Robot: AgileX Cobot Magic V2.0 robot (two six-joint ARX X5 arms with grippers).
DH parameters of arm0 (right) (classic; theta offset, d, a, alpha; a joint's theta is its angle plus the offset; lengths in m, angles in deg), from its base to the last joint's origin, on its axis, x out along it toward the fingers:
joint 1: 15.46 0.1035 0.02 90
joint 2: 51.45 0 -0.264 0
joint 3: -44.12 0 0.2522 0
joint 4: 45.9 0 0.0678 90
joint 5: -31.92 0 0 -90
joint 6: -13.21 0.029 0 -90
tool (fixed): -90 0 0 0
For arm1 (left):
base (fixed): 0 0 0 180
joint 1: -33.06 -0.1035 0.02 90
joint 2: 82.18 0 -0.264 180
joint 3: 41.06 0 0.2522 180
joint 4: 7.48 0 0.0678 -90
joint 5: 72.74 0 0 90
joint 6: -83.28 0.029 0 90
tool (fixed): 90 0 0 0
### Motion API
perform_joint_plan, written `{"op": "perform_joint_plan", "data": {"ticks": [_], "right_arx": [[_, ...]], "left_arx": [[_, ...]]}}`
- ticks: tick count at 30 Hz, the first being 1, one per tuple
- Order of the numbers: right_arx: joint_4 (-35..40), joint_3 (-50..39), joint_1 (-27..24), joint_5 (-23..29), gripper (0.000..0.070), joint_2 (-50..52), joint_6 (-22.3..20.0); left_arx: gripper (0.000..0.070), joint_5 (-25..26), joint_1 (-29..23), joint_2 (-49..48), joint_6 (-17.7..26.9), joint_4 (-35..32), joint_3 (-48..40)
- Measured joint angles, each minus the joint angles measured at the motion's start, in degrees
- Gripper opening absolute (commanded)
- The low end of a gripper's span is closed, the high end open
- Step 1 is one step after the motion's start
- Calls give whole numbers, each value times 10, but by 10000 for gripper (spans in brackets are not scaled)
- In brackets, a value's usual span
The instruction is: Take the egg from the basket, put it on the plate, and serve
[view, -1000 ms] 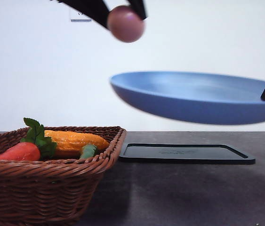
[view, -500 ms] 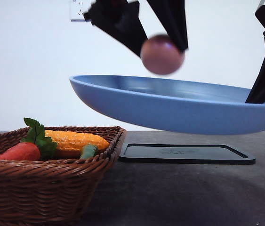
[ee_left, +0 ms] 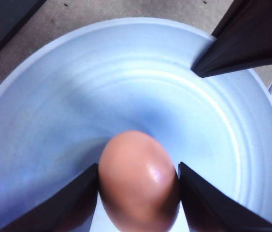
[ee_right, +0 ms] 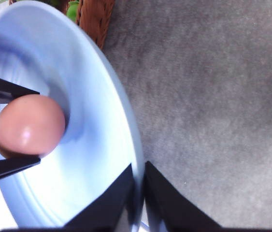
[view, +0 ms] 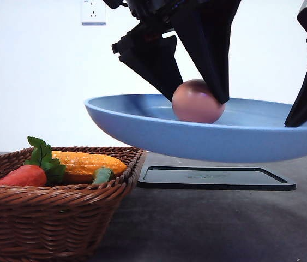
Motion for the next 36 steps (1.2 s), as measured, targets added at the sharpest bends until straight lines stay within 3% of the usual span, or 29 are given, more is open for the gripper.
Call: {"op": "perform_joint_plan", "data": {"ticks": [3, 7, 16, 22, 31, 36], "right_arx": [[0, 0, 0, 0, 0, 0, 0], [1, 0, 0, 0, 0, -2, 0], [1, 1, 0, -21, 0, -52, 0], [-3, 29, -8, -21, 0, -99, -9], [-57, 154, -60, 12, 0, -193, -73], [-66, 232, -102, 19, 0, -264, -104]], "left_arx": [[374, 0, 0, 0, 1, 0, 0], [376, -4, -1, 0, 3, -1, 0], [376, -72, -5, -7, 5, 31, 43], [376, -109, -30, -74, 10, 60, 46], [376, -162, -96, -193, 11, 134, 47], [376, -165, -130, -271, 11, 144, 47]]}}
